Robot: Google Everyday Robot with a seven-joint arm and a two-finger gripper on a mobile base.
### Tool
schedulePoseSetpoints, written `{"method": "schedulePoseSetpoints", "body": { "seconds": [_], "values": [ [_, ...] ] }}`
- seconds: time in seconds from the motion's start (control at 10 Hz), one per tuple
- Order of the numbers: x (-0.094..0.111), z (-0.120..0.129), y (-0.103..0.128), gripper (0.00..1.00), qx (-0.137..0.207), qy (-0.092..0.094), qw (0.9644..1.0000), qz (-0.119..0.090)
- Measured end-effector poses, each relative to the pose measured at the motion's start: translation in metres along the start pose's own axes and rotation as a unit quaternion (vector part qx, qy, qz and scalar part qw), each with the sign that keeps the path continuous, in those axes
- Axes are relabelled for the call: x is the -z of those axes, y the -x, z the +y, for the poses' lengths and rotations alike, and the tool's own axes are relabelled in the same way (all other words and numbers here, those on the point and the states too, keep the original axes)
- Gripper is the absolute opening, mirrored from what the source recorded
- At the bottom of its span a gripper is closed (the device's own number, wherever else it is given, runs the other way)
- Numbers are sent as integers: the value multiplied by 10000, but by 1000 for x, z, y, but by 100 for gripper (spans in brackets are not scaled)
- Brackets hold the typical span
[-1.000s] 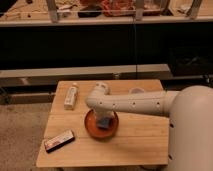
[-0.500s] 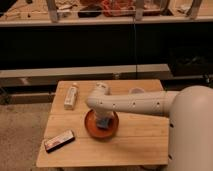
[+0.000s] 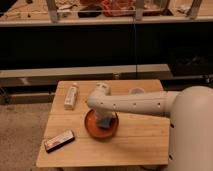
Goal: Place the white sponge in the ceramic bowl
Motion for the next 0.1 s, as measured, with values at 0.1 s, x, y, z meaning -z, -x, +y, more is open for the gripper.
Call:
{"method": "schedulePoseSetpoints", "body": {
  "seconds": [0.1],
  "values": [
    [0,0,0,56,16,-1,10000,1]
  ]
}}
